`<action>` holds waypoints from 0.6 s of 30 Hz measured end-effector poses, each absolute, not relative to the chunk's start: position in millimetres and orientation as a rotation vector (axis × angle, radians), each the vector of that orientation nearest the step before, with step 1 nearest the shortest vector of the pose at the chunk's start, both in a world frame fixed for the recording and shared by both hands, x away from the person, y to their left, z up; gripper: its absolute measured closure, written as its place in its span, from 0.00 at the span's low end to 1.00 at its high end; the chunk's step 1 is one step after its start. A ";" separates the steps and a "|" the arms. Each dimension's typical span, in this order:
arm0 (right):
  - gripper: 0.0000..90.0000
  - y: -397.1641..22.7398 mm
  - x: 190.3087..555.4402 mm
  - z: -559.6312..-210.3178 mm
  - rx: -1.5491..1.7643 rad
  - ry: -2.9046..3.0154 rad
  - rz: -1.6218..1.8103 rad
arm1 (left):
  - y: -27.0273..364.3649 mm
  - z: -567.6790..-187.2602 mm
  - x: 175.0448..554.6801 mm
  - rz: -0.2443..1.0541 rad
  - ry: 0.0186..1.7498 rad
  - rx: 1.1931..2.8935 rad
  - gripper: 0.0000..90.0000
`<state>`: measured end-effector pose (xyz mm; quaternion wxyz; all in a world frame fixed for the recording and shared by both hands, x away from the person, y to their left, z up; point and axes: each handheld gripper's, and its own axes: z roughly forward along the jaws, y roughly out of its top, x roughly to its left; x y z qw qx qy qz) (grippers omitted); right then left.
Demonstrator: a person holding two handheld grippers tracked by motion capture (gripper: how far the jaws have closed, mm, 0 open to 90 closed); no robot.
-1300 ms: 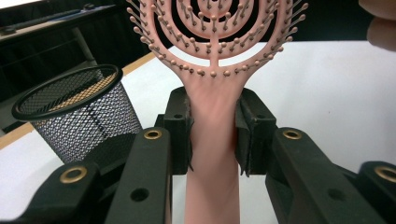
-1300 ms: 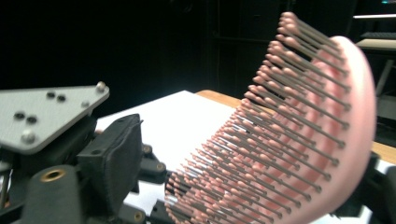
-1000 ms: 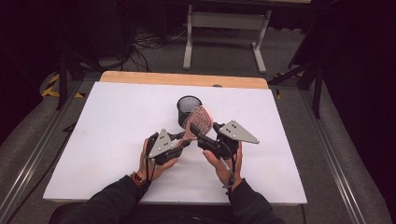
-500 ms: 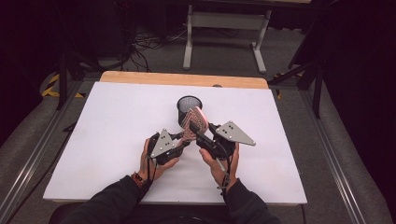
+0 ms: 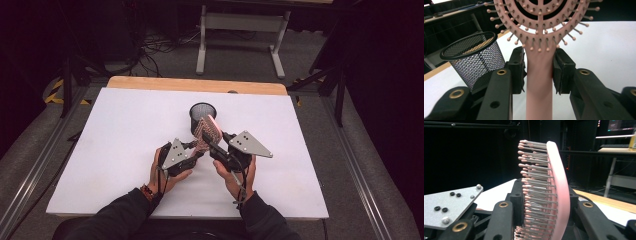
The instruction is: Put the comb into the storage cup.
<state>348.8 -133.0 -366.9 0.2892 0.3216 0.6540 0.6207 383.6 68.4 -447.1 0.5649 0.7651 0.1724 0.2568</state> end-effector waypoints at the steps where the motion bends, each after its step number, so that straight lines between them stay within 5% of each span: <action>1: 0.71 -134.3 348.5 -366.4 0.861 1.744 1.649 | 68.6 -447.2 384.1 0.604 0.405 1.799 0.68; 18: 0.71 -139.6 348.0 -365.5 0.828 1.744 1.614 | 61.0 -449.9 382.9 0.598 0.352 1.866 0.48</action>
